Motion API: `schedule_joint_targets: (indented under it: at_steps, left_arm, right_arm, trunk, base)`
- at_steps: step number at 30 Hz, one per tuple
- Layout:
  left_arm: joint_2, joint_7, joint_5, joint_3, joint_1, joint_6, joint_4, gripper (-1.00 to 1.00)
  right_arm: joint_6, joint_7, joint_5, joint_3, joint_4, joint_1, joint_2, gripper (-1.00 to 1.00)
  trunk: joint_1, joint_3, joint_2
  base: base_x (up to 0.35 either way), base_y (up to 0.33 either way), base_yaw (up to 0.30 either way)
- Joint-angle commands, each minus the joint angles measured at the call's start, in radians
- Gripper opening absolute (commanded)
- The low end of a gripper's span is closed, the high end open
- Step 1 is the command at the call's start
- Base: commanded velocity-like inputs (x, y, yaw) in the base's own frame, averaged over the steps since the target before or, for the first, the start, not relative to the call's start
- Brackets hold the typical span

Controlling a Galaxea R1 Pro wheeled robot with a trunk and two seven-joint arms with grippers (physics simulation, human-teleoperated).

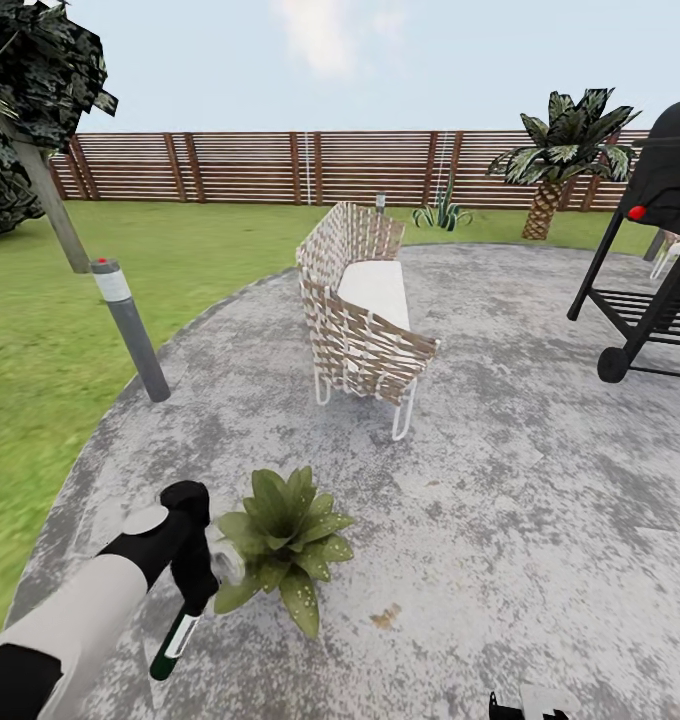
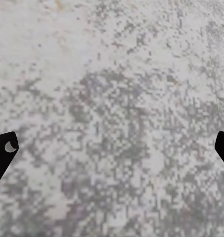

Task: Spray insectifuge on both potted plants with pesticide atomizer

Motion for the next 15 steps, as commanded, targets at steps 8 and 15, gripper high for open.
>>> schedule_joint_targets:
  at_steps: [8,15]
  left_arm:
    - [0.102,-0.004,-0.004,-0.005,0.020,0.008,0.020,-1.00]
    - [0.047,-0.001,-0.009,-0.006,0.053,0.008,0.009,-1.00]
  right_arm:
    - [-0.003,-0.003,0.010,-0.006,0.001,-0.001,0.000,1.00]
    - [-0.003,-0.003,0.010,-0.006,0.001,-0.001,0.000,1.00]
  trunk:
    - [0.000,-0.001,0.000]
    - [0.000,-0.001,0.000]
  base:
    - [0.000,0.000,0.000]
    - [0.000,0.000,0.000]
